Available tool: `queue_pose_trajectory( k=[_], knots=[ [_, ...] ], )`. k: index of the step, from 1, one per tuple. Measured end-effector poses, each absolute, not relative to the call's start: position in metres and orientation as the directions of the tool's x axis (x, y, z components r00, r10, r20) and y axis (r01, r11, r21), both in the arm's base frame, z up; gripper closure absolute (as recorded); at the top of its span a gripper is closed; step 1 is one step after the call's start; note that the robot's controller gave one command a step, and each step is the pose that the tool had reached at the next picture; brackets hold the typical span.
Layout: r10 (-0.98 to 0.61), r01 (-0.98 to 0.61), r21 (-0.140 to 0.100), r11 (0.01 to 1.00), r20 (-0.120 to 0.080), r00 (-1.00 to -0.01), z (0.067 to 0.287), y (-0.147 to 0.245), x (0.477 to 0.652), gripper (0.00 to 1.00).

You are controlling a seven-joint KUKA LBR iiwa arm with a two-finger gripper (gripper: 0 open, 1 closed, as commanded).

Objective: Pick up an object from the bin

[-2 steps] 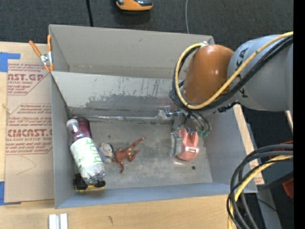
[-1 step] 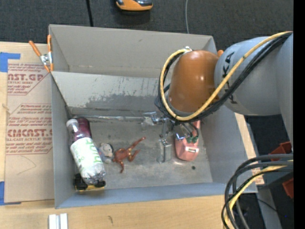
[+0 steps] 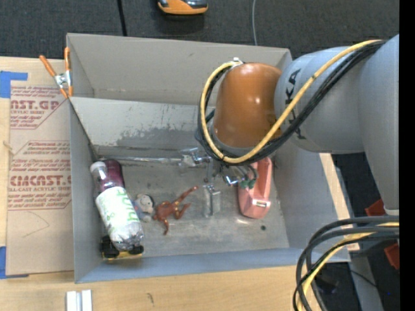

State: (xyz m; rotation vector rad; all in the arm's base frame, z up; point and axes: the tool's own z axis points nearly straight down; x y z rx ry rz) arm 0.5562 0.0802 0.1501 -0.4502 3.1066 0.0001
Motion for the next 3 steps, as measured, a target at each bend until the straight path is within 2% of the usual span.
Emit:
queue_pose_trajectory(
  k=[1, 2, 3],
  knots=[
    [-0.488, -0.488, -0.002, 0.873, -0.007, -0.873, 0.089, 0.107, 0.549, 0.0],
    [-0.506, -0.506, 0.0, 0.862, -0.003, -0.862, 0.07, 0.111, 0.557, 1.0],
    [-0.506, -0.506, 0.0, 0.862, -0.002, -0.862, 0.07, 0.111, 0.557, 1.0]
  ],
)
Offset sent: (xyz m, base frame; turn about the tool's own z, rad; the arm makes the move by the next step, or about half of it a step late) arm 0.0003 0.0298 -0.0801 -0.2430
